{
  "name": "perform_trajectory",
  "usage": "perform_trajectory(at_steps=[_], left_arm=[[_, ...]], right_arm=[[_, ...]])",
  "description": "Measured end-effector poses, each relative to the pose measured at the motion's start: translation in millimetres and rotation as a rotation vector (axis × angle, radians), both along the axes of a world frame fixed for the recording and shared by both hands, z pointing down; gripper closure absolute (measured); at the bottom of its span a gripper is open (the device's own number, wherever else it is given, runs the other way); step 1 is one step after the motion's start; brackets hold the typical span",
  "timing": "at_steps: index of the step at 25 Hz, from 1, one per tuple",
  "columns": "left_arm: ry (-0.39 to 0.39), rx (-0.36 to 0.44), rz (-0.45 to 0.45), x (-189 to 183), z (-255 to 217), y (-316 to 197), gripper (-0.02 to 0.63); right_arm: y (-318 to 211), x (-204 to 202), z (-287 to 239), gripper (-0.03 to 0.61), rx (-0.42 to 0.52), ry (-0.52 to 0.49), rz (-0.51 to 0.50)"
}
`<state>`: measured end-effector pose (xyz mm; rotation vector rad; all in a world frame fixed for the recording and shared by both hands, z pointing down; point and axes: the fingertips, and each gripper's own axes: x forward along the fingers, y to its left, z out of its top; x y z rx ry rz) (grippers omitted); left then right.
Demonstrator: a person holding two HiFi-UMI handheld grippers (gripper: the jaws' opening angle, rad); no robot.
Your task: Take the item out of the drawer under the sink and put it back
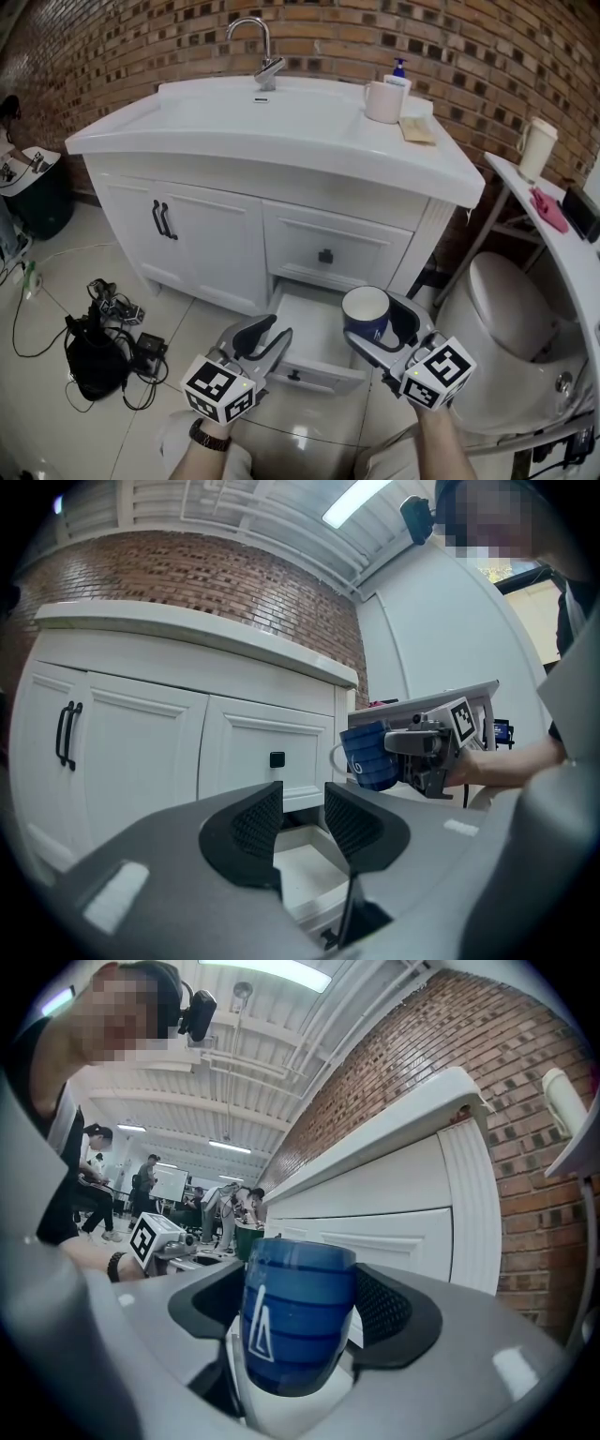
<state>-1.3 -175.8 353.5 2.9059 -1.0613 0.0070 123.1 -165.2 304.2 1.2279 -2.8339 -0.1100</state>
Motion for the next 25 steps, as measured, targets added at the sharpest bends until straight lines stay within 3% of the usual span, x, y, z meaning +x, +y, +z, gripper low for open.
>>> perform_trajectory(at_steps=[10, 15, 25], left_arm=[[0.033, 0.012, -0.009, -4, -7, 0, 0.456], [0.033, 0.011, 0.0, -5, -8, 5, 0.454], [0.045, 0.001, -0.028, -23, -15, 5, 0.453]], right_arm=[[0, -1, 1, 0.207, -0.002, 0.011, -0.013], [-4, -7, 14, 0.207, -0.027, 0.065, -0.03], [-55, -24, 88, 0.206, -0.211, 0.243, -0.041]])
